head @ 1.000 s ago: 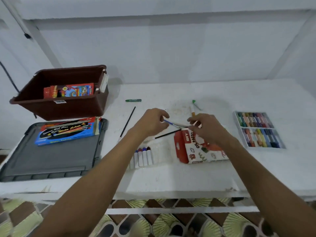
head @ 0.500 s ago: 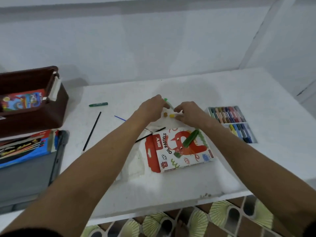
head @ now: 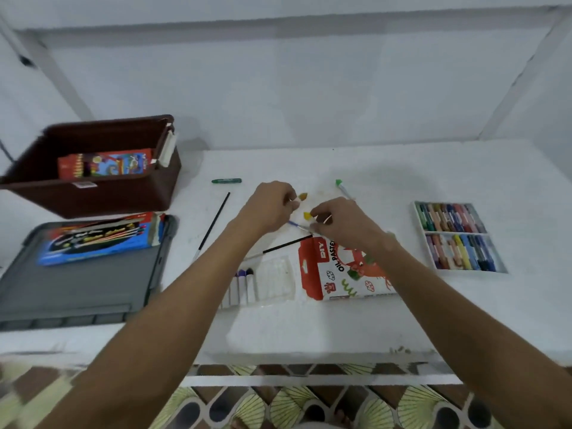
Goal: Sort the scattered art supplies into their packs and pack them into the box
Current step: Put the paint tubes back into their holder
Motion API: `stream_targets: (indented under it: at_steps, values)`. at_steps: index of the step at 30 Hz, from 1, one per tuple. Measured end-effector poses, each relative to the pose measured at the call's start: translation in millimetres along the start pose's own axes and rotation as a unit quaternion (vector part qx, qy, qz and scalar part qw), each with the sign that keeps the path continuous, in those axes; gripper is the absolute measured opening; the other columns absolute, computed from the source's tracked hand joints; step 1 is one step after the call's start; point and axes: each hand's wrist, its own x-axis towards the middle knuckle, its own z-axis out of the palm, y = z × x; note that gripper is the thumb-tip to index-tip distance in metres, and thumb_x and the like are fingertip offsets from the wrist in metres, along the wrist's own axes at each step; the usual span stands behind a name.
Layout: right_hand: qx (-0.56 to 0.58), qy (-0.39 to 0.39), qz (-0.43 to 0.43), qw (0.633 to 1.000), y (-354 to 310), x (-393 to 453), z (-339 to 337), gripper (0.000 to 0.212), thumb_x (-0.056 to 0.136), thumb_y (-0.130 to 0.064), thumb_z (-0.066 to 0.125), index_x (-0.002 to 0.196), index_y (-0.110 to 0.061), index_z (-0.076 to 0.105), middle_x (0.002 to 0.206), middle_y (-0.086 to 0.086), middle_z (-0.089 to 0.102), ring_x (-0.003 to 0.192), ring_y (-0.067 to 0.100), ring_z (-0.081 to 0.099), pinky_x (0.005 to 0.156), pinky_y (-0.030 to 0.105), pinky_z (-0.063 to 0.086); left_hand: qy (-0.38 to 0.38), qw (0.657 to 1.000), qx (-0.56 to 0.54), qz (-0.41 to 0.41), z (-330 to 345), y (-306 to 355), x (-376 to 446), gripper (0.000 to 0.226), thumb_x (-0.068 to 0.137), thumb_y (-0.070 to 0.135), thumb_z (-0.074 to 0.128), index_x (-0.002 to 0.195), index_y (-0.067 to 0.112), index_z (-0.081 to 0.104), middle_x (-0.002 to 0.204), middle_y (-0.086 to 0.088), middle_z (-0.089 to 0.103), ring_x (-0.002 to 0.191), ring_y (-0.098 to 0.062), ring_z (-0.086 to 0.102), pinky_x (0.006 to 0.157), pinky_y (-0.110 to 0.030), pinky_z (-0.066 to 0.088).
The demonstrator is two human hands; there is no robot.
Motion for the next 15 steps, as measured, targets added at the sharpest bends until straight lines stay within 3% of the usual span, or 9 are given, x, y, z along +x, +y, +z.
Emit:
stream_targets:
  at_steps: [4,6,8,12,15]
  values:
    - [0.052,-0.041,-0.019,0.998,-33,-18,30,0.033,0.083,-0.028,0.070,0.114,-0.017,0.067,0.087,-0.004,0.069,0.072,0.001,0.059,0.060,0.006,0.039,0.019,0.996,-0.050,-0.077,-18,-23,-59,0.022,0.089,0.036,0.061,0.096,0.016,0.068,0.086,0.003,0.066,0.073,-0.009,0.057,0.055,-0.013,0.033]
    - [0.065,-0.049,-0.019,0.996,-43,-24,44,0.032,0.081,-0.027,0.072,0.111,-0.015,0.068,0.077,-0.007,0.067,0.065,-0.003,0.058,0.055,0.003,0.038,0.004,0.988,-0.094,-0.124,-19,-30,-85,0.022,0.087,0.036,0.064,0.101,0.018,0.066,0.086,0.003,0.068,0.070,-0.008,0.061,0.052,-0.014,0.040]
    - [0.063,-0.053,-0.018,0.996,-49,-28,57,0.032,0.081,-0.026,0.072,0.109,-0.013,0.068,0.077,-0.003,0.069,0.064,0.000,0.059,0.054,0.003,0.038,-0.008,0.977,-0.138,-0.162,-16,-34,-105,0.026,0.085,0.034,0.068,0.104,0.017,0.064,0.083,0.002,0.070,0.064,-0.008,0.066,0.053,-0.019,0.049]
    - [0.054,-0.075,0.004,0.996,-52,-33,74,0.032,0.081,-0.027,0.071,0.110,-0.015,0.068,0.076,-0.002,0.069,0.063,0.003,0.061,0.055,0.014,0.040,-0.019,0.965,-0.179,-0.191,-6,-39,-124,0.029,0.083,0.033,0.070,0.108,0.023,0.061,0.076,0.001,0.070,0.047,-0.001,0.061,0.041,-0.012,0.041]
    - [0.048,-0.072,0.013,0.996,-53,-35,81,0.033,0.080,-0.027,0.071,0.110,-0.014,0.067,0.075,-0.002,0.067,0.064,0.004,0.063,0.053,0.014,0.041,-0.026,0.964,-0.185,-0.188,-3,-39,-130,0.026,0.082,0.031,0.071,0.106,0.023,0.065,0.070,0.000,0.068,0.043,-0.005,0.058,0.041,-0.016,0.044]
